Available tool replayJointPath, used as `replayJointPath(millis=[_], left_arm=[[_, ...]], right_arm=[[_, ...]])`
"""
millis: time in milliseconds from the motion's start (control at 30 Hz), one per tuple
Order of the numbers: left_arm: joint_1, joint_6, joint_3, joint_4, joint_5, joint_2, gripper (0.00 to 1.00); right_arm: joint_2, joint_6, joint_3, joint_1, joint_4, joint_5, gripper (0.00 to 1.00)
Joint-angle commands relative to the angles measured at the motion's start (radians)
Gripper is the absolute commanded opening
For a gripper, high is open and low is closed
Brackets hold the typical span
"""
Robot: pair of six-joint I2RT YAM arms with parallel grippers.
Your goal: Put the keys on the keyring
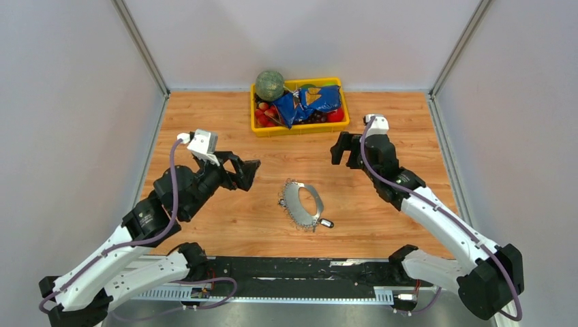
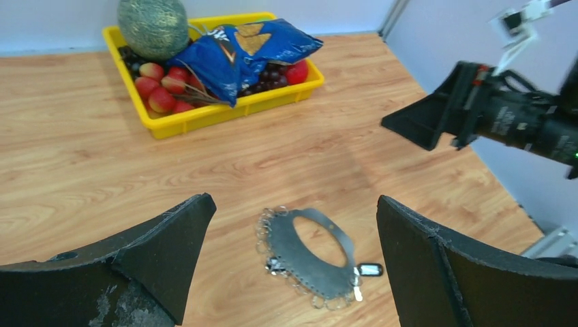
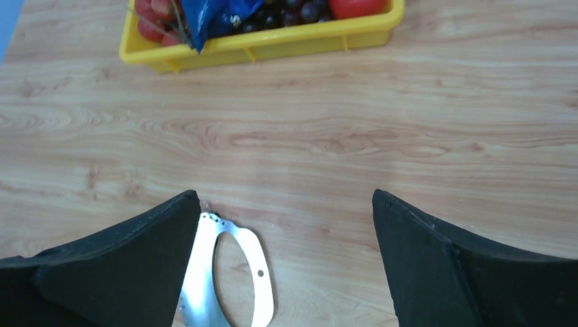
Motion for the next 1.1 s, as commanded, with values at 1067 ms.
replayJointPath(millis=[1067], left_arm=[[0.068,0.365,0.119,0.078,-0.111,0.143,1.00]], right_arm=[[-0.004,-0.170,0.433,0.217,-0.220,0.587,1.00]])
